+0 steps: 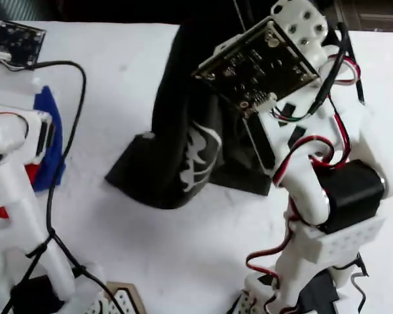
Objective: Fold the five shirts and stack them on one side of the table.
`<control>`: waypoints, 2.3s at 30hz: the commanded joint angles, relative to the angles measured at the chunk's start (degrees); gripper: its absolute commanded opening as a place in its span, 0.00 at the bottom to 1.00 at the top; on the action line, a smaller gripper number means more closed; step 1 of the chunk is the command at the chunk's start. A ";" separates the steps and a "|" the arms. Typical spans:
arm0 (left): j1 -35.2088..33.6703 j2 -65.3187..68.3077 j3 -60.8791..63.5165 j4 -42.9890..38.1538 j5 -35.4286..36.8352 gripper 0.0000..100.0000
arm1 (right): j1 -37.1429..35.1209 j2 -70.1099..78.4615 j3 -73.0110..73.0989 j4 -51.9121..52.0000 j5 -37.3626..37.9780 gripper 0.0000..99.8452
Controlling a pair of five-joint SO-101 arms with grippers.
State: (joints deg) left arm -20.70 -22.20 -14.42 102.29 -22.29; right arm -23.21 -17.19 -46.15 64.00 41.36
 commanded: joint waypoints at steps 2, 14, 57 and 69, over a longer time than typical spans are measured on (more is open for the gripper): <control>5.93 -1.36 7.56 -0.44 -2.11 0.17 | 2.77 0.13 -1.49 10.95 0.35 0.02; 21.76 -1.01 28.40 -13.45 -11.43 0.26 | 18.07 -0.57 11.60 34.24 -1.49 0.02; 37.93 61.23 -16.18 -5.01 -5.80 0.02 | 31.52 -5.32 38.15 31.52 -2.20 0.02; 29.23 47.43 -24.26 -0.35 -5.36 0.02 | 31.69 -5.93 36.66 26.86 -2.20 0.02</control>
State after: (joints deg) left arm 11.56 33.01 -35.43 101.49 -28.09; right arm 7.91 -21.23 -7.74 92.40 39.69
